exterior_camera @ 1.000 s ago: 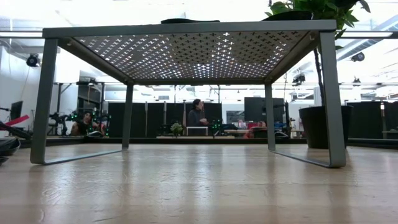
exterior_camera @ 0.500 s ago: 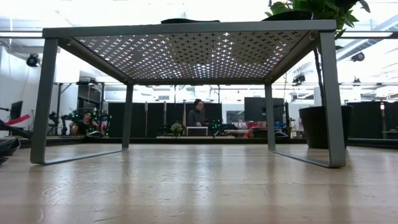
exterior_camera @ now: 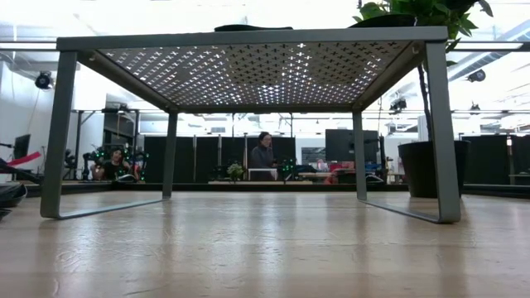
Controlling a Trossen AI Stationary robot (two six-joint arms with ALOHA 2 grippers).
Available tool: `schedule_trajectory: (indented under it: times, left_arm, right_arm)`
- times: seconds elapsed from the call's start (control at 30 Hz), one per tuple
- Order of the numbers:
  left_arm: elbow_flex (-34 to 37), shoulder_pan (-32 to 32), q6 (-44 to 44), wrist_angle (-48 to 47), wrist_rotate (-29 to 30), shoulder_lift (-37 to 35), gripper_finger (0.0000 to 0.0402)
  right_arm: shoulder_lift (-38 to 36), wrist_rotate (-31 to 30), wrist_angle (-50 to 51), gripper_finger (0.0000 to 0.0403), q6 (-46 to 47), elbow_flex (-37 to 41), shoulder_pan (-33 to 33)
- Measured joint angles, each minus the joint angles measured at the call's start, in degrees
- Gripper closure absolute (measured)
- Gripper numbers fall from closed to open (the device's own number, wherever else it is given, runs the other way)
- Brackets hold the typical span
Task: Pick & Place Mini shaped plates
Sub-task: Stack the bottom left drop-shaped plate on the drop-shaped plates on the shelf
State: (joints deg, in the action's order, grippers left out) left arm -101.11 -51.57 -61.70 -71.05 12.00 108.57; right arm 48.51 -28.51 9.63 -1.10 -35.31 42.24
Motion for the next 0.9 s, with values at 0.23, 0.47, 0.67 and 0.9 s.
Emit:
schedule_trajectory:
  times: [0.23, 0.47, 0.67, 0.9]
  left_arm:
    - [7.4, 0.1, -4.9, -3.2, -3.0, 0.0, 0.0264]
    - [12.6, 0.1, -5.1, -7.4, -4.1, 0.0, 0.0264]
    - [16.7, 0.1, -0.2, -7.8, -3.8, -0.1, 0.0264]
    - [21.3, 1.0, -5.2, -2.0, -1.7, -0.1, 0.0264]
  right_arm:
    - [0.0, 0.0, 0.0, 0.0394, 0.0, 0.0, 0.0]
    - [0.0, 0.0, 0.0, 0.0394, 0.0, 0.0, 0.0]
    - [0.0, 0.0, 0.0, 0.0394, 0.0, 0.0, 0.0]
    - [0.0, 0.0, 0.0, 0.0394, 0.0, 0.0, 0.0]
